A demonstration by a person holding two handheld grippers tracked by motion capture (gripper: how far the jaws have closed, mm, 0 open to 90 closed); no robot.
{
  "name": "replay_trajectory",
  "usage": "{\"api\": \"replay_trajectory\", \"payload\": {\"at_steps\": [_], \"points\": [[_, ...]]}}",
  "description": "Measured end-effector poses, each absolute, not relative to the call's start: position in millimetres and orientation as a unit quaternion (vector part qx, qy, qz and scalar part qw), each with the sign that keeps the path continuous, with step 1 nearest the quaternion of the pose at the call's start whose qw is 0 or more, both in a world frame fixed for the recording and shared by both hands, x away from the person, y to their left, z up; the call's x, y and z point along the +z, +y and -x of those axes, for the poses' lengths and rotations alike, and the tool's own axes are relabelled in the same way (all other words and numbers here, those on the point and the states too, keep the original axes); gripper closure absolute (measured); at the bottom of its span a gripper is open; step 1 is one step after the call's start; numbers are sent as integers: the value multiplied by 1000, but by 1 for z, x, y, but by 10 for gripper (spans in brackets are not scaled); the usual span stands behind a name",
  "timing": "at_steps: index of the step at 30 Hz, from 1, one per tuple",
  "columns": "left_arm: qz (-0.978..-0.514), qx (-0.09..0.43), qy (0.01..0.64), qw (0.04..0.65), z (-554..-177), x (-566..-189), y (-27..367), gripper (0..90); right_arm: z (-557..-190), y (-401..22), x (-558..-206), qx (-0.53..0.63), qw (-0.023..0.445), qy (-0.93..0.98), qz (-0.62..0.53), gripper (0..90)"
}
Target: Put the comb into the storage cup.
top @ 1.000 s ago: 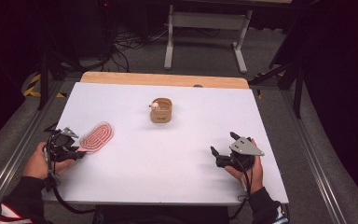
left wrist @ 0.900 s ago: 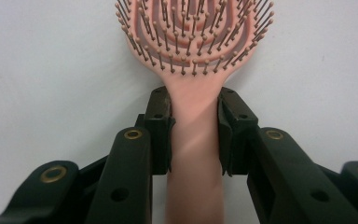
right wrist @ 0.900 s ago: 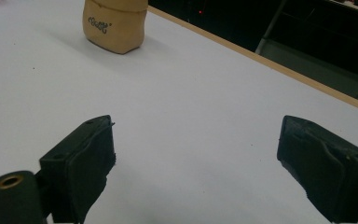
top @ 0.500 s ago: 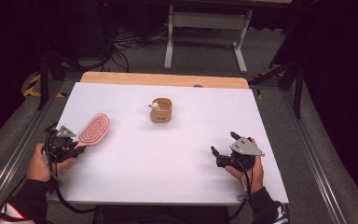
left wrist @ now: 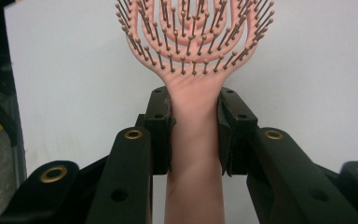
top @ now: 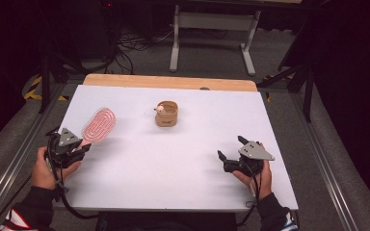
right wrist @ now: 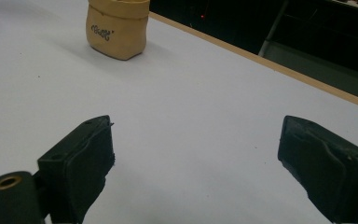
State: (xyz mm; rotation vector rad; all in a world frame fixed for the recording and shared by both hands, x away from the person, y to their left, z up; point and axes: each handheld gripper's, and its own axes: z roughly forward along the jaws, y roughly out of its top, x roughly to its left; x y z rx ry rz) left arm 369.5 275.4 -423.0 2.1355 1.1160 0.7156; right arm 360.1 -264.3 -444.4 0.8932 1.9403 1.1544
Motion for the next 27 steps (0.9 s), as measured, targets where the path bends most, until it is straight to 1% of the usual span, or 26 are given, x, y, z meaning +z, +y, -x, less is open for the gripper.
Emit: {"api": "replay_trajectory", "payload": {"at_steps": [3,10,13,19,27], "points": [[-801,288,412,325,-365,-419,269,695,-360,-264,-445,450,347,747,-347,104],[-795,297,395,351,-359,-417,259,695,-360,-264,-444,457,344,742,-348,101],[-798,295,389,353,-358,-417,255,695,-361,-264,-443,468,335,740,-346,96],[-805,295,375,354,-357,-417,249,695,-361,-264,-442,472,333,738,-350,89],[-798,308,361,372,-352,-414,245,695,-362,-262,-441,473,332,738,-349,80]]}}
